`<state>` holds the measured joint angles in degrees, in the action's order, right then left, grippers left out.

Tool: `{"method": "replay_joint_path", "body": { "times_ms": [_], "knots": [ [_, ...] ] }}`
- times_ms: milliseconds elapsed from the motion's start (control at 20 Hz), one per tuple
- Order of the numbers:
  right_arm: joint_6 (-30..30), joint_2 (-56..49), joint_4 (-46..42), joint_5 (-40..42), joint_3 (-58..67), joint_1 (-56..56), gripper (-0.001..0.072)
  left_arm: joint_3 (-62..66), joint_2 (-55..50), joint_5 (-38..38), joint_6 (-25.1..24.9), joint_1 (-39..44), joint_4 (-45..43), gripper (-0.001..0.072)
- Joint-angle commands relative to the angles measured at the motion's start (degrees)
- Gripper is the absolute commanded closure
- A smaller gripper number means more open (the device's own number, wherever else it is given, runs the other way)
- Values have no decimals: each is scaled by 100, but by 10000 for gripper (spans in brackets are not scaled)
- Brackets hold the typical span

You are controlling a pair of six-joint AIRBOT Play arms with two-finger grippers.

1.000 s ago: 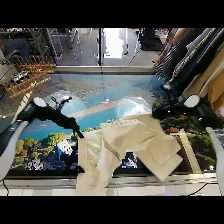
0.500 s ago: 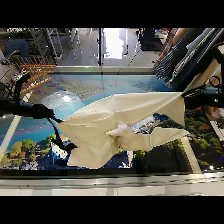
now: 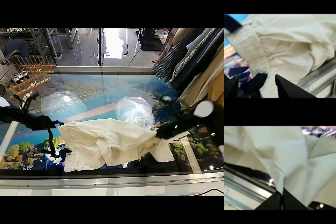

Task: Fold the clothes and pants, and hang the long-sleeved shirts on hangers.

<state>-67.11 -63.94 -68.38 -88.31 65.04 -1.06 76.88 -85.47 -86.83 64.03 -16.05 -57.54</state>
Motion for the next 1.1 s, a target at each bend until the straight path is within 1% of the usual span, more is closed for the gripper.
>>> {"method": "replay_joint_path", "body": {
  "times_ms": [0, 50, 100, 200, 300, 350, 450, 500, 550, 600, 750, 850, 900, 950, 1000, 1050],
  "knots": [
    [-101, 168, 417, 188, -1932, 170, 467, -686, -356, 186, 122, -289, -120, 227],
    [-133, 267, 457, 258, -2277, 114, 311, -852, -358, 420, 122, -444, -116, 227],
    [-142, 358, 474, 310, -2461, -20, 249, -894, -365, 610, 144, -570, -96, 226],
    [-87, 564, 708, 632, -2400, -518, 243, -885, -361, 1010, 111, -743, 341, 222],
    [-76, 756, 1034, 1150, -2175, -1279, 240, -885, -402, 1478, -63, -737, 828, 163],
    [-76, 774, 1172, 1338, -2090, -1676, 236, -885, -455, 1733, -114, -673, 1071, 162],
    [-33, 691, 1598, 1550, -2059, -2487, 162, -883, -632, 2087, -179, -485, 1344, 160],
    [66, 586, 1810, 1547, -2057, -2826, 136, -881, -763, 2153, -192, -356, 1390, 119],
    [79, 466, 1930, 1545, -2057, -3080, 129, -879, -894, 2155, -195, -238, 1443, 104],
    [81, 339, 1934, 1569, -2057, -3217, 128, -874, -1036, 2155, -205, -125, 1537, 104],
    [227, -195, 1906, 1735, -2057, -3296, 129, -874, -1325, 2155, -479, 79, 2149, 104],
    [356, -503, 1923, 2238, -2055, -3276, 134, -872, -1360, 2155, -754, 129, 2520, 109],
    [356, -597, 1888, 2529, -2052, -3276, 146, -863, -1360, 2155, -815, 129, 2614, 141],
    [356, -682, 1751, 2730, -2031, -3276, 147, -850, -1360, 2155, -815, 129, 2629, 215],
    [356, -782, 1552, 2745, -1974, -3276, 147, -850, -1360, 2149, -813, 131, 2632, 299],
    [361, -896, 1366, 2673, -1919, -3274, 147, -850, -1362, 2107, -811, 131, 2632, 308]
  ]
}}
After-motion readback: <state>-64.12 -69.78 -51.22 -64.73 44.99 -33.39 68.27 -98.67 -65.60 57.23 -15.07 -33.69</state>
